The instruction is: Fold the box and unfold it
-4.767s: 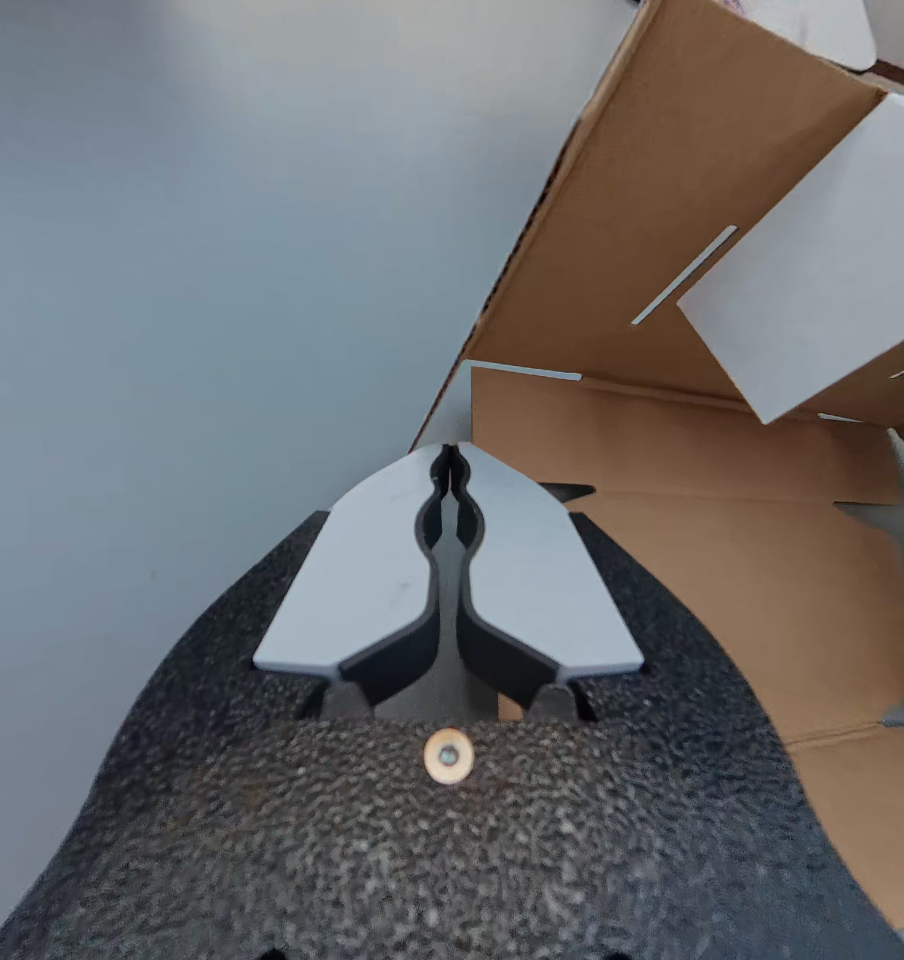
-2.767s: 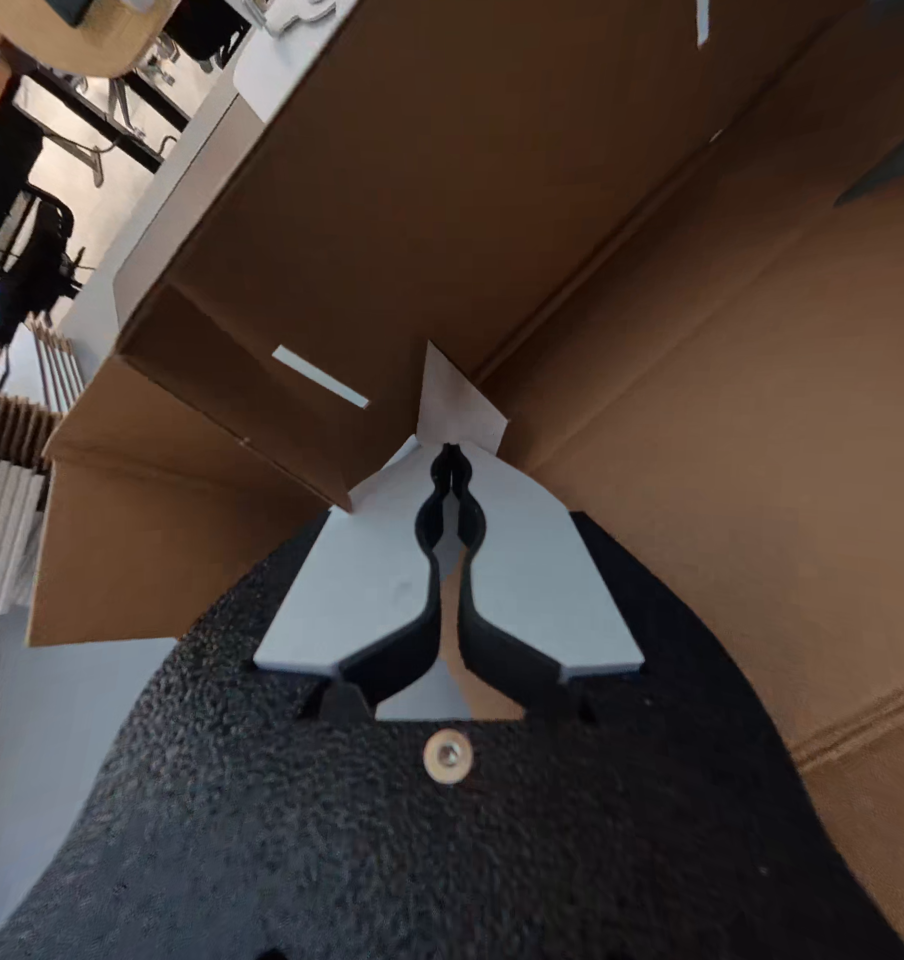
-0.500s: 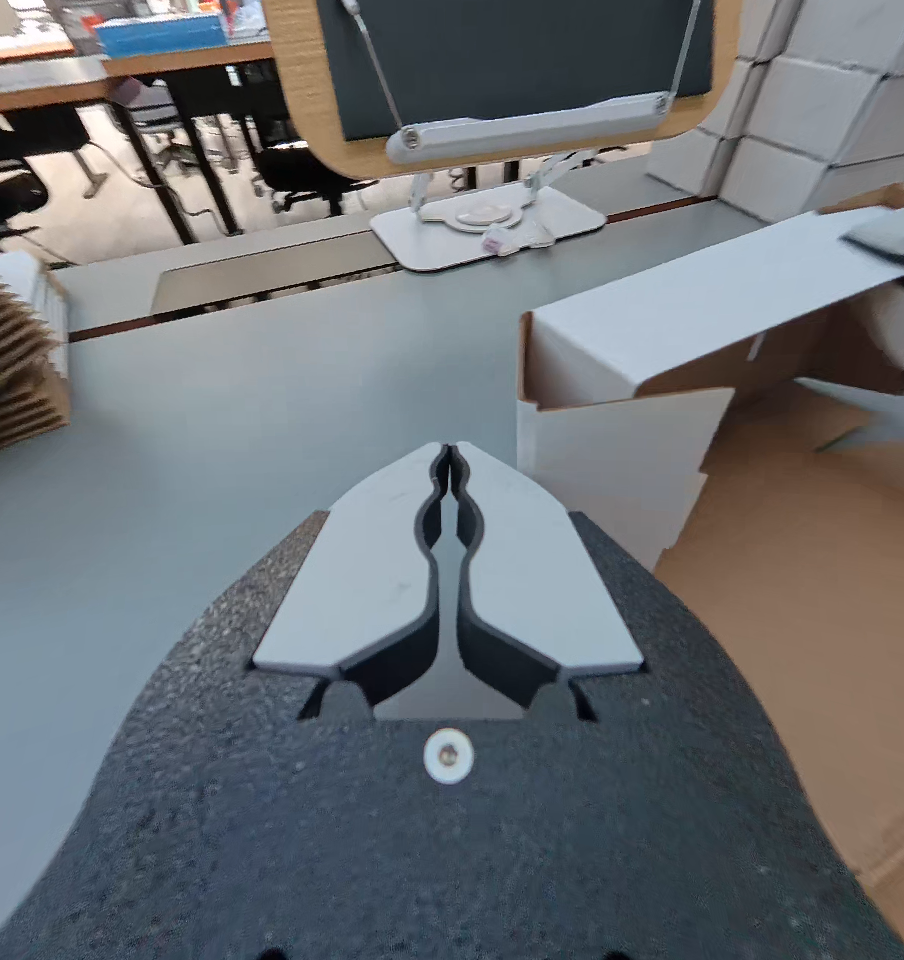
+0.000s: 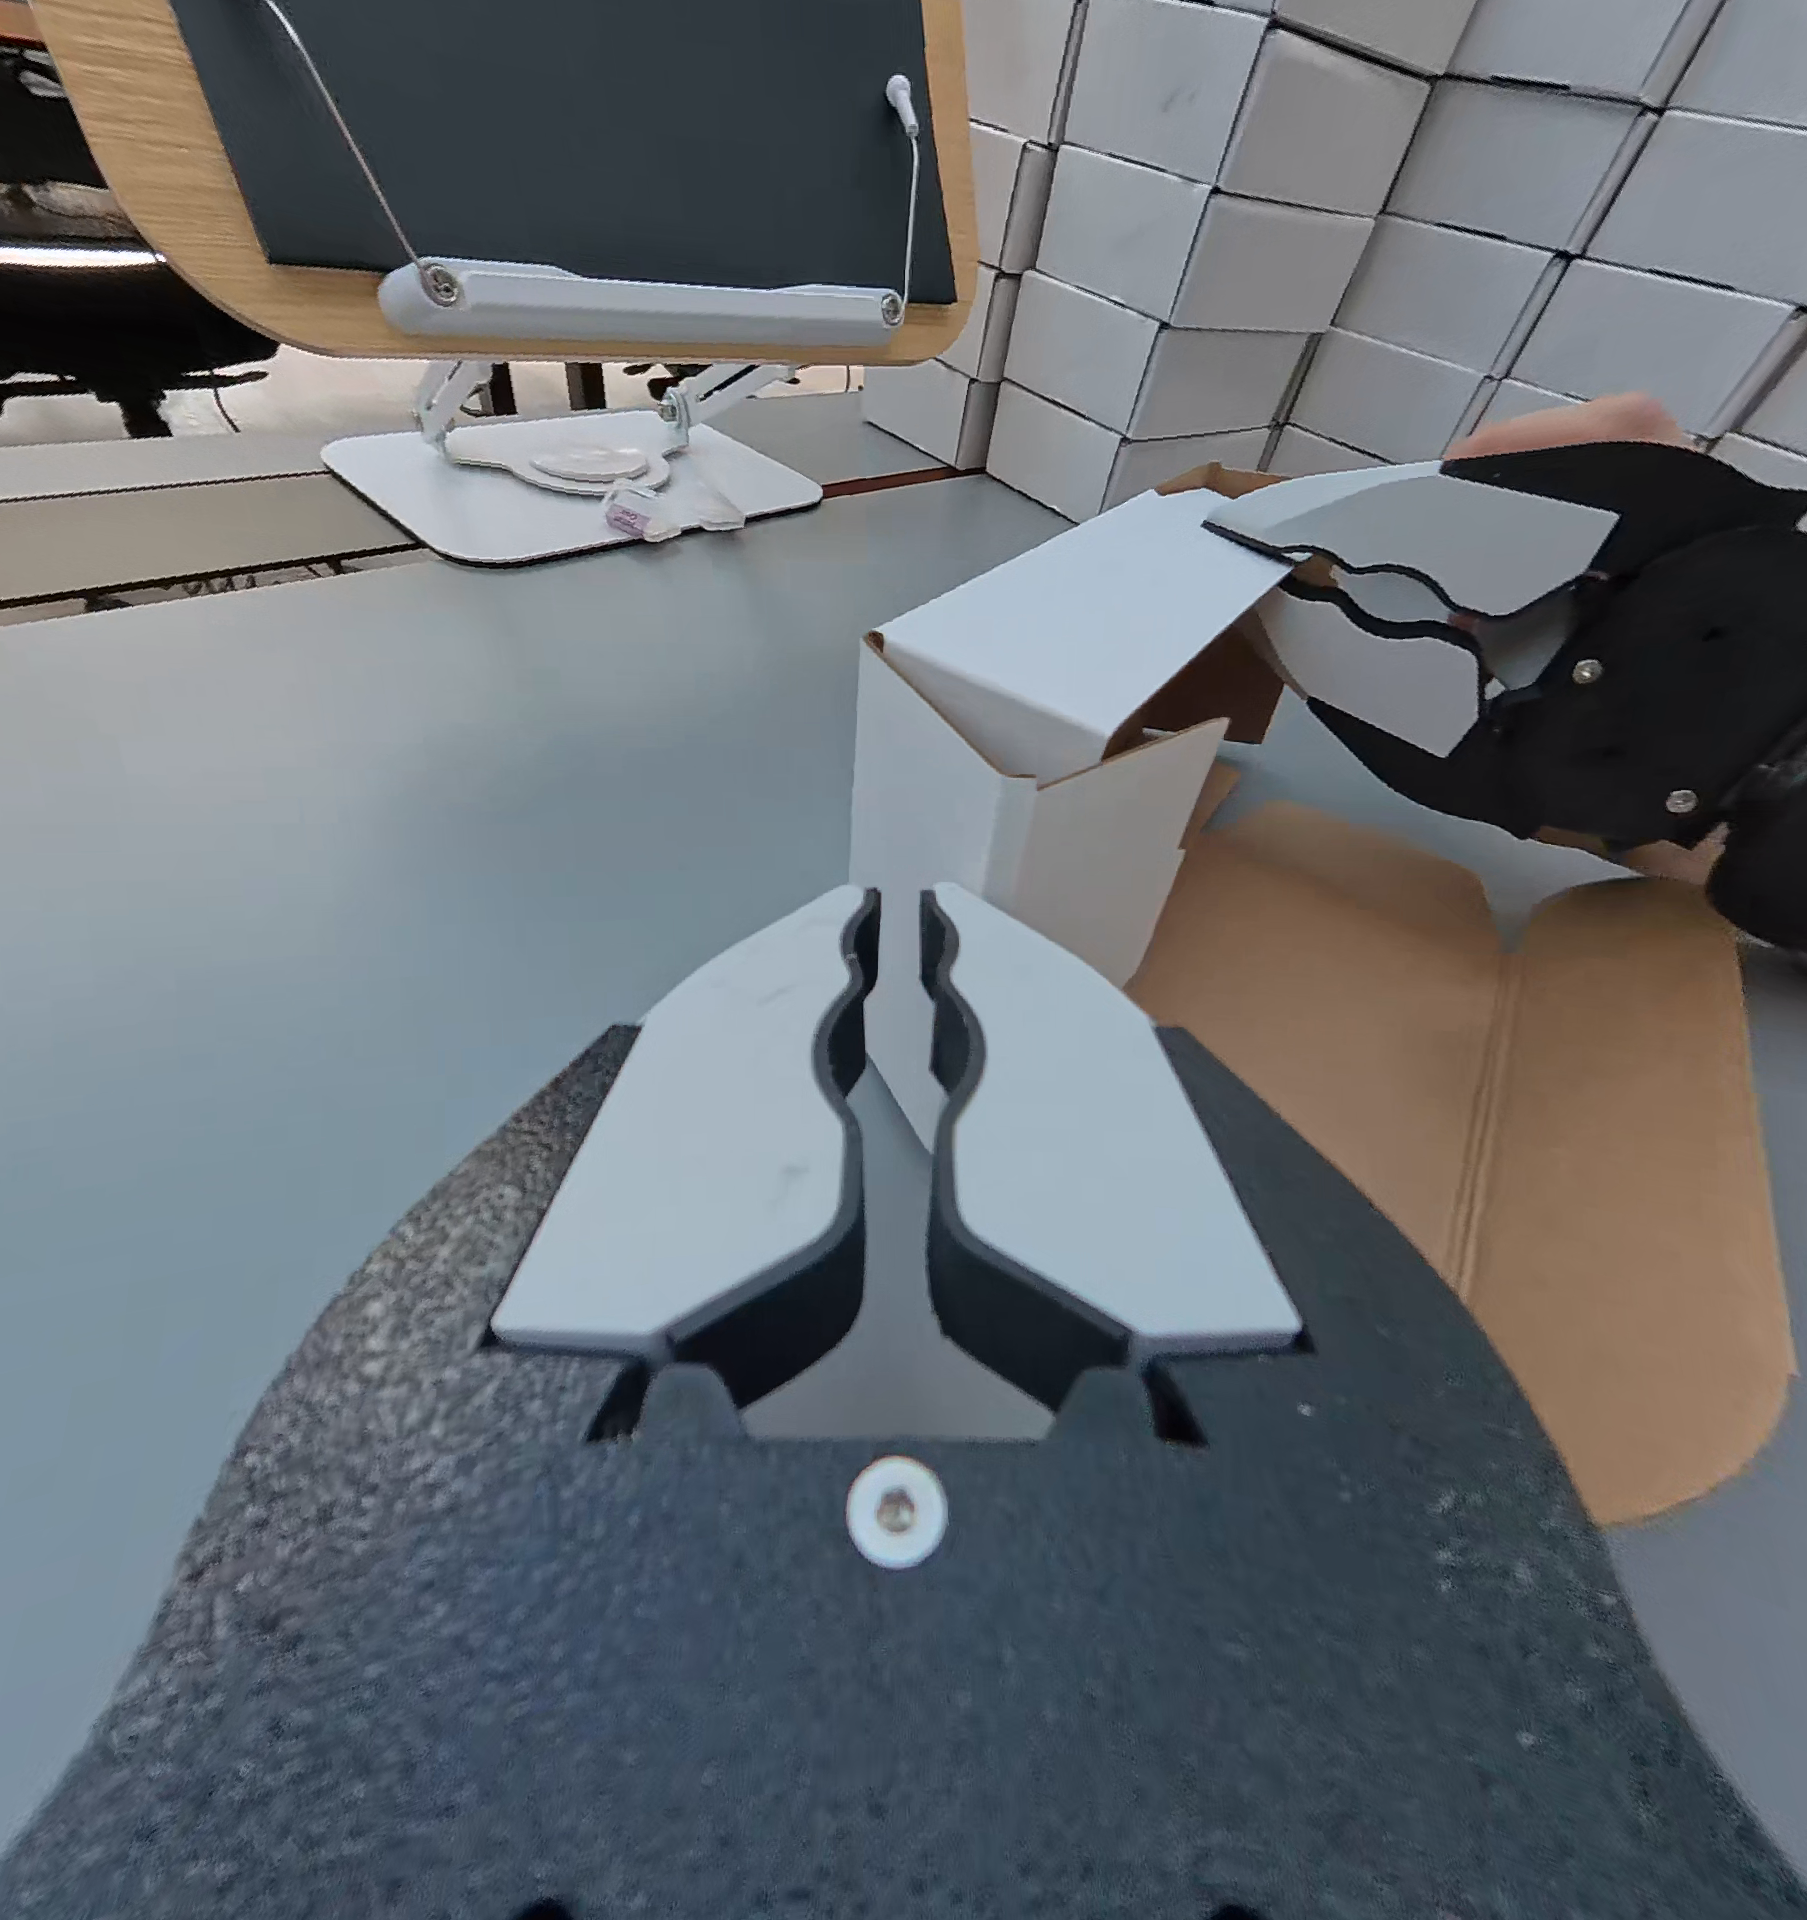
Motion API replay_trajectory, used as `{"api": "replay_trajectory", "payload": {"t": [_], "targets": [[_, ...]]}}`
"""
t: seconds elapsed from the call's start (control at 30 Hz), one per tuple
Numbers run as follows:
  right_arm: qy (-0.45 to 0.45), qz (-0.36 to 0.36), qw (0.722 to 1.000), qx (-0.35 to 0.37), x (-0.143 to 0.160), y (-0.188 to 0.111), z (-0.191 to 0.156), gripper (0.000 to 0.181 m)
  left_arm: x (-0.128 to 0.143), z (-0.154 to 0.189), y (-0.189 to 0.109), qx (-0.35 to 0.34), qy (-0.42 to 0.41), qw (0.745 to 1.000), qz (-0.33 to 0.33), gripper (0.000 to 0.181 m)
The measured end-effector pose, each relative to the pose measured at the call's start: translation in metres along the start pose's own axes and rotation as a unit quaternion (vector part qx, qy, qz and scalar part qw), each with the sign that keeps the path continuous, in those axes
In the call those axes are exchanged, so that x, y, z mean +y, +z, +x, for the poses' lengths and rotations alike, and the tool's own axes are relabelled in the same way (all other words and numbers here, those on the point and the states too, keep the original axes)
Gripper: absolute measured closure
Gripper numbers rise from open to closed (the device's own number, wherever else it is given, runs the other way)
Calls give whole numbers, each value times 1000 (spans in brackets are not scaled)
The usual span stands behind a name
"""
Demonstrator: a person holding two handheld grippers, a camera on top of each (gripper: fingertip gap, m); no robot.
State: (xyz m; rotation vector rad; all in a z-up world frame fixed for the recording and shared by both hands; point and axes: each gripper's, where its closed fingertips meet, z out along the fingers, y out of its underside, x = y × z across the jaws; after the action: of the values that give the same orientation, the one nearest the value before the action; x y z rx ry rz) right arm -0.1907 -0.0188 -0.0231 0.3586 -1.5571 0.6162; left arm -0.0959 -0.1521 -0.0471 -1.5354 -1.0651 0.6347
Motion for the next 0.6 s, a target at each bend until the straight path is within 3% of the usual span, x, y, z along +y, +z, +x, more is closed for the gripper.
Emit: {"api": "replay_trajectory", "payload": {"t": [0.03, 0.6], "targets": [[2, 1, 1000, -1, 0, 0, 0, 179, 1, 3, -1, 17, 3, 1000, -4, 174], [10, 10, 1000, -1, 2, 0, 0, 179, 3, 23, -7, 108, 17, 994, -10, 181]]}}
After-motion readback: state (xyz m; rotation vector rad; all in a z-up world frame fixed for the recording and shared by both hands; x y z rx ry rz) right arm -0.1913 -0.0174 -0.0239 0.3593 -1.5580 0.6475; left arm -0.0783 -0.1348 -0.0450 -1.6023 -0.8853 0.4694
